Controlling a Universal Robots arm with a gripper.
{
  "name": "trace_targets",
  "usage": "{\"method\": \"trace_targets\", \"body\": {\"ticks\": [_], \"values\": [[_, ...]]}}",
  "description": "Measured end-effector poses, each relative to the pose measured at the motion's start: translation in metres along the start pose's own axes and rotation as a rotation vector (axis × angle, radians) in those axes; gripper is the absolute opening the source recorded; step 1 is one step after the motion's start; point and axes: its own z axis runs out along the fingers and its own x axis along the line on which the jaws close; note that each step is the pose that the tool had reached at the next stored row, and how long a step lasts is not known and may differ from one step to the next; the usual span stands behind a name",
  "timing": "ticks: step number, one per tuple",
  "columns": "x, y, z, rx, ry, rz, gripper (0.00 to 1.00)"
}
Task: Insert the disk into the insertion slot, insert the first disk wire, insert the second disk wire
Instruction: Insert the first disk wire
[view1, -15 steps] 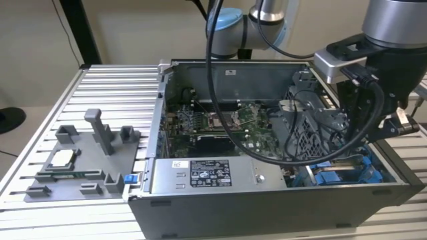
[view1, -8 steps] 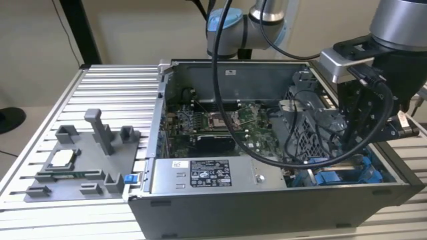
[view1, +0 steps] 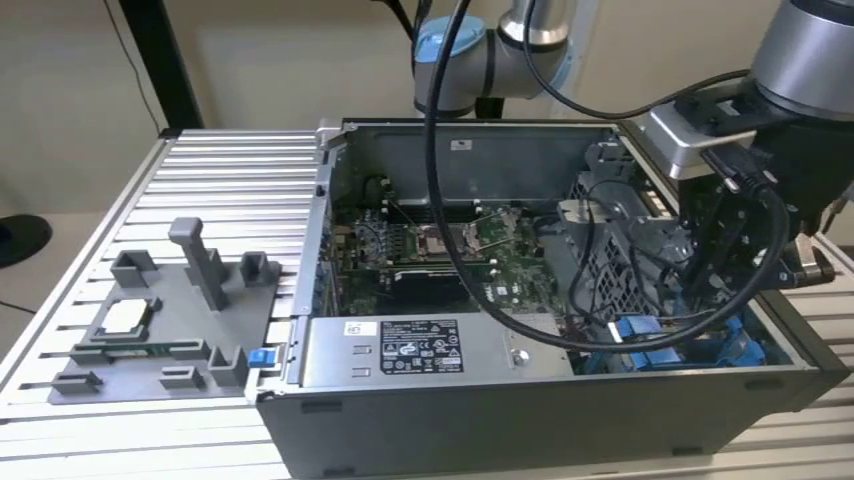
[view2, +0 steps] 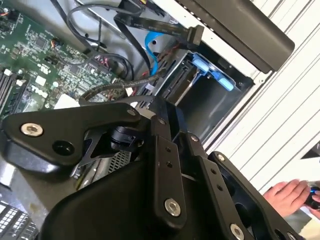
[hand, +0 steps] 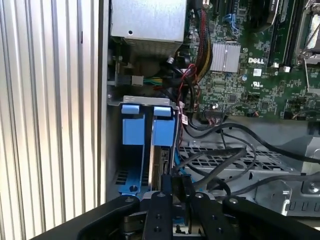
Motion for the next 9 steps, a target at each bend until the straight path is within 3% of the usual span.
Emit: {"method": "trace_targets", "body": {"ticks": [9], "values": [[0.0099,-0.0026,0.0091,0.0012,-0.0099,0.015,0.00]]}}
